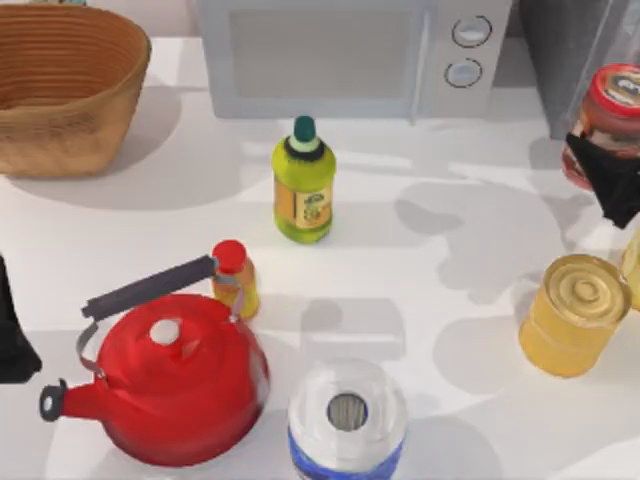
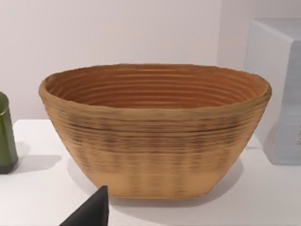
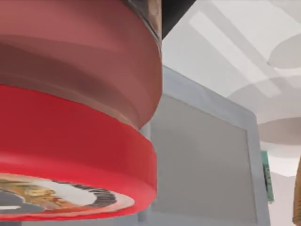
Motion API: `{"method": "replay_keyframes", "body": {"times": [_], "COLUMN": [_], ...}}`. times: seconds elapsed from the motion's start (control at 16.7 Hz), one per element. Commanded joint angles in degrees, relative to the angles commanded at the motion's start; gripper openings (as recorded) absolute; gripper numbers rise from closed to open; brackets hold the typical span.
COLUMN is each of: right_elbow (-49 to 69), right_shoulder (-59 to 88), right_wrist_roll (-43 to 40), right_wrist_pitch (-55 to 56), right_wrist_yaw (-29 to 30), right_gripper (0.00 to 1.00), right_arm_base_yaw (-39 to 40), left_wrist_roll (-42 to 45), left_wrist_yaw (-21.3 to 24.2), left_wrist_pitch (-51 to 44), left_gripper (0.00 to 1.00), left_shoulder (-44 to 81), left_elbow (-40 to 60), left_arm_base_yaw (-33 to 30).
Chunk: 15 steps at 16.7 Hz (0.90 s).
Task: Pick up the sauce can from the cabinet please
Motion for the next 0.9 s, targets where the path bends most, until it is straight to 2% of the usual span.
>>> {"method": "replay_keyframes", "body": {"times": [0.36, 0.9], "right_elbow": [1.68, 10.69], "right_shoulder": [0.19, 8.65], "right_wrist_roll": [0.03, -0.23], "right_wrist_pitch": [0.06, -1.46], "right_wrist_yaw": [0.77, 6.82], "right_gripper": [0.00, 0.00], "right_arm_base_yaw": [1.24, 7.01], "left_wrist_roll": [0.00, 0.00], "left_wrist_yaw": [0.00, 0.00], "left_wrist_pitch": [0.00, 0.00], "left_gripper": [1.00, 1.00], "left_shoulder": [0.00, 0.00], "left_elbow": [0.00, 0.00], "left_arm_base_yaw": [0.00, 0.00]}}
